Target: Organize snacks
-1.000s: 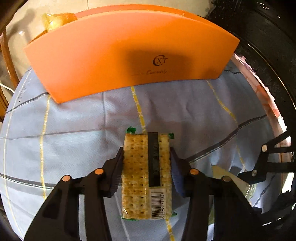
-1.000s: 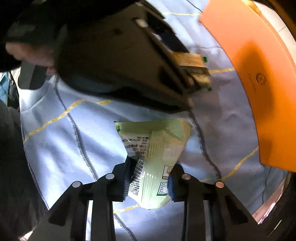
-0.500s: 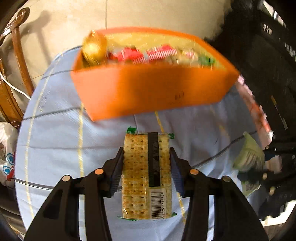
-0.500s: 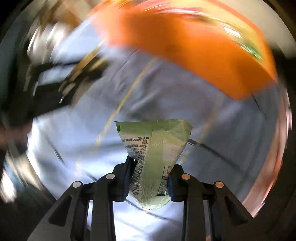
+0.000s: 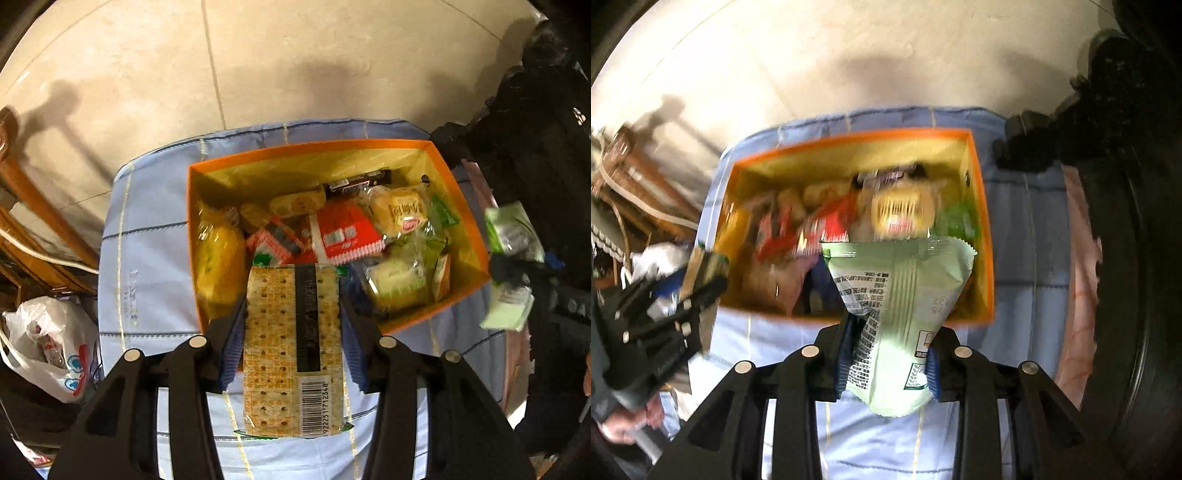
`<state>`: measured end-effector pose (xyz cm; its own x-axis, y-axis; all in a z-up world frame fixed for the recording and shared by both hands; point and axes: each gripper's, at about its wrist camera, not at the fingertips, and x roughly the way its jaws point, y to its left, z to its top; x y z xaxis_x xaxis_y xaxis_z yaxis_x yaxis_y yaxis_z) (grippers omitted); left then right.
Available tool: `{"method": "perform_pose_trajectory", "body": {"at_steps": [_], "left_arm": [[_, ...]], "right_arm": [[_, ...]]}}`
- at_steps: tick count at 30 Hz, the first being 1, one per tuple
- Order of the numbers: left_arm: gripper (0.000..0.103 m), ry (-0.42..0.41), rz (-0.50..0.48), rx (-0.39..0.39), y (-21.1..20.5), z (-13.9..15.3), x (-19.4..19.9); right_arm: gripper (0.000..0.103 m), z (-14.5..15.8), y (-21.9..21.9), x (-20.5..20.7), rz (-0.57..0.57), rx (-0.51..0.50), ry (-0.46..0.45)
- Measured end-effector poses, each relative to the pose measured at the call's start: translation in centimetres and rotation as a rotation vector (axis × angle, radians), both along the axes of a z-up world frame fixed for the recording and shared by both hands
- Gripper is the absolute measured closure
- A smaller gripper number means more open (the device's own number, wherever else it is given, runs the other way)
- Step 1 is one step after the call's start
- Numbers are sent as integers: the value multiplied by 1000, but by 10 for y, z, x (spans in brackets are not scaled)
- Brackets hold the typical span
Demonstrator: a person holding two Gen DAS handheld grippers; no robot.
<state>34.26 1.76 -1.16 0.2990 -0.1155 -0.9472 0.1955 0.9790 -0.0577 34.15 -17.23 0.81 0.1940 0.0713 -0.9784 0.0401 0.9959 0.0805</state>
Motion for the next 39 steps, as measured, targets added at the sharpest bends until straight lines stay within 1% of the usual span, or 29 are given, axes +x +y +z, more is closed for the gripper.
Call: {"method": "perform_pose_trajectory", "body": {"at_steps": [2,4,6,9,11,13,15,17,18,19,20,21,23,26,29,31,32,33,34,35,36,37,39], "left_arm": [[57,16,-1,20,-4,2,14],[57,21,8,39,-8,6,22],[57,32,14,42,-8,7,26],[57,15,42,87,-7,15,35],[57,21,51,85,-8,21,40],[57,28,58,93,-10,21,43],[57,34,57,85,-14,21,46],[57,42,74,71,-14,19,49],[53,41,84,73,-14,18,51],[23,35,95,95,-15,18,53],[4,25,100,120,-17,17,54],[4,7,92,147,-20,18,53],[4,7,70,156,-23,18,51],[4,14,87,121,-22,22,49],[4,6,102,111,-21,28,45],[4,-29,107,134,-20,34,38],[4,-75,106,150,-21,39,28],[4,-127,99,158,-21,44,14],[4,-212,106,149,-20,50,-9],[4,-255,121,144,-17,52,-26],[4,-297,136,133,-15,53,-50],[4,-321,133,108,-14,51,-73],[4,-335,99,96,-13,46,-107]], "right_arm": [[70,-2,-3,15,-12,-3,11],[70,1,-5,20,-20,0,16],[70,-1,-7,29,-20,-10,27],[70,-11,-10,32,-13,-36,53],[70,-16,-11,30,-7,-30,77],[70,-19,-15,32,-26,-17,77],[69,-18,-16,34,-21,-19,72],[64,-15,-18,37,-29,-25,63],[46,-13,-21,38,-51,-28,53],[8,-10,-24,39,-80,-31,40],[4,-8,-27,40,-101,-39,26],[3,-5,-28,40,-102,-49,26],[3,-2,-27,39,-78,-54,36],[3,4,-32,34,-91,-49,36],[3,9,-35,28,-98,-52,30],[3,19,-33,17,-85,-57,-22],[3,24,-33,11,-83,-43,-55],[3,32,-33,-4,-94,-28,-117],[3,38,-32,-19,-101,-34,-162],[3,42,-31,-35,-101,-40,-214],[3,47,-30,-62,-94,-39,-288],[3,48,-29,-82,-87,-34,-330],[3,44,-30,-126,-93,-21,-387]]}}
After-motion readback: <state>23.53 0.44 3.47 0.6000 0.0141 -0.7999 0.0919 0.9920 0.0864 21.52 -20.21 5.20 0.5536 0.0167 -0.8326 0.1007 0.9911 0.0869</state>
